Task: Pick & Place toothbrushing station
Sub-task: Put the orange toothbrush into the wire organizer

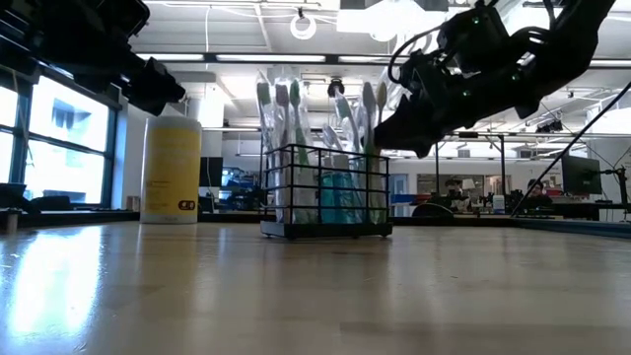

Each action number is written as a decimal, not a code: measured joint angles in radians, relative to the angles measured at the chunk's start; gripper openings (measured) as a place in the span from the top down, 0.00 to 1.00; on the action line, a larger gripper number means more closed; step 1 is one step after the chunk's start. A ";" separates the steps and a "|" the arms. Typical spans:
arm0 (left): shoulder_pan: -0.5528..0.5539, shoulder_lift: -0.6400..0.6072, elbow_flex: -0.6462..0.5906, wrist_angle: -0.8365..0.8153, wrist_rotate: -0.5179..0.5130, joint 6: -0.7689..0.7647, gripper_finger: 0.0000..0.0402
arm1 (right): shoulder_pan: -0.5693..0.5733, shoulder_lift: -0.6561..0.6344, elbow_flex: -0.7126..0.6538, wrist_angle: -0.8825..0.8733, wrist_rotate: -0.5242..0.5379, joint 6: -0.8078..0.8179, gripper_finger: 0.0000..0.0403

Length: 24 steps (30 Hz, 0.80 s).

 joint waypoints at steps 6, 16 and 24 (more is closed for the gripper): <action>0.000 0.000 0.000 -0.002 0.000 0.000 0.35 | 0.000 0.001 -0.001 -0.017 0.002 0.018 0.96; 0.000 0.000 0.000 -0.004 -0.005 -0.022 0.35 | 0.003 0.002 -0.004 0.008 -0.003 0.070 0.81; 0.000 0.000 0.000 -0.026 -0.005 -0.113 0.35 | 0.003 -0.071 -0.003 -0.102 -0.005 0.087 0.70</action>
